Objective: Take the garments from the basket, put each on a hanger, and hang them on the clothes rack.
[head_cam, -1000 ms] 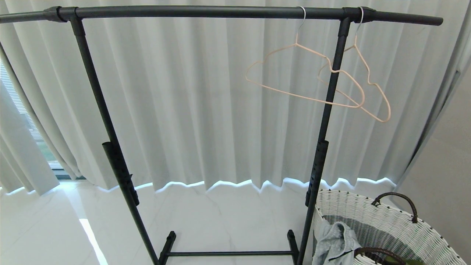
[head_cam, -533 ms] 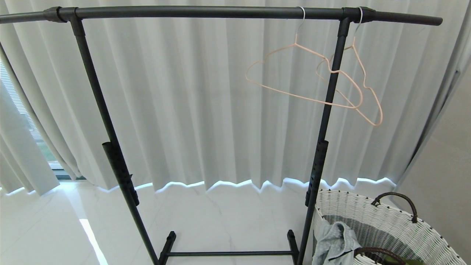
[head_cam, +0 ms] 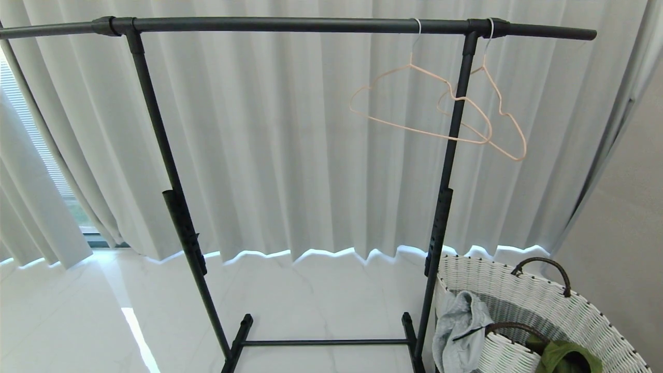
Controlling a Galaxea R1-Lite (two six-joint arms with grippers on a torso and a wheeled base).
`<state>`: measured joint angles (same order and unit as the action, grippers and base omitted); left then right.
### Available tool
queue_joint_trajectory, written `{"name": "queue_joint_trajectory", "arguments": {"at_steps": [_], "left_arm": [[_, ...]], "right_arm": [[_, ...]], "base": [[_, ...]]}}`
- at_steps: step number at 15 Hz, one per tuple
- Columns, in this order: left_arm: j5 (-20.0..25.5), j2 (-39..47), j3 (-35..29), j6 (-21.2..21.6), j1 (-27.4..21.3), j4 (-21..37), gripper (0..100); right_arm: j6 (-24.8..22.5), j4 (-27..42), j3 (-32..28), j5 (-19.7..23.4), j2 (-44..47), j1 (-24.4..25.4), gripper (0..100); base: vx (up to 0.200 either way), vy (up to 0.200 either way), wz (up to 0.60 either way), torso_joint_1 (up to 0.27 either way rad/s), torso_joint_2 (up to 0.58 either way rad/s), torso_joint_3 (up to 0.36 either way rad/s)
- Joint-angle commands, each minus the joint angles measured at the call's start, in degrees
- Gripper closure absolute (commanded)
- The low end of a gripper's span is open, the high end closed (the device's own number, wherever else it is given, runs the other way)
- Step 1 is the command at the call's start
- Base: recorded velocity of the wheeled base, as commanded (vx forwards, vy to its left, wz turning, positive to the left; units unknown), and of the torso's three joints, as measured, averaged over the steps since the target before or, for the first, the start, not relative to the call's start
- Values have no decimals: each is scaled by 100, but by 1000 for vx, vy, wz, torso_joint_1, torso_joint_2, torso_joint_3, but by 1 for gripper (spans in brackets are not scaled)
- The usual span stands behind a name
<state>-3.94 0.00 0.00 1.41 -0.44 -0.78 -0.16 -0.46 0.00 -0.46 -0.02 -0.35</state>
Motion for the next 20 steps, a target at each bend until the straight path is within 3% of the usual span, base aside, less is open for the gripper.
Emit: {"name": "queue_joint_trajectory", "arguments": {"at_steps": [1, 4, 5, 7, 10, 15, 18, 20], "left_arm": [[-2, 9, 0, -1, 0, -1, 0], [-2, 9, 0, -1, 0, -1, 0], [-2, 9, 0, -1, 0, -1, 0], [-2, 9, 0, -10, 0, -1, 0], [-2, 9, 0, -1, 0, -1, 0], [-2, 9, 0, -10, 0, -1, 0], [-2, 9, 0, -1, 0, -10, 0], [-2, 9, 0, -1, 9, -1, 0]], "right_arm": [[-54, 2, 0, 11, 2, -9, 0], [-178, -68, -26, 169, 2, 0, 0], [-125, -15, -589, 433, 249, 106, 0], [-230, 143, -1696, 468, 1725, 440, 0], [-1470, 99, -2171, 310, 4010, 378, 0], [-3676, 46, -1828, 240, 6278, -132, 0], [-4809, -630, -1731, 240, 7579, -817, 0], [-5240, -1501, -1547, 248, 8528, -1090, 0]], "base": [[0, 0, 0, 0, 0, 0], [0, 0, 0, 0, 0, 0], [0, 0, 0, 0, 0, 0], [0, 0, 0, 0, 0, 0], [0, 0, 0, 0, 0, 0], [0, 0, 0, 0, 0, 0], [0, 0, 0, 0, 0, 0], [0, 0, 0, 0, 0, 0]]}}
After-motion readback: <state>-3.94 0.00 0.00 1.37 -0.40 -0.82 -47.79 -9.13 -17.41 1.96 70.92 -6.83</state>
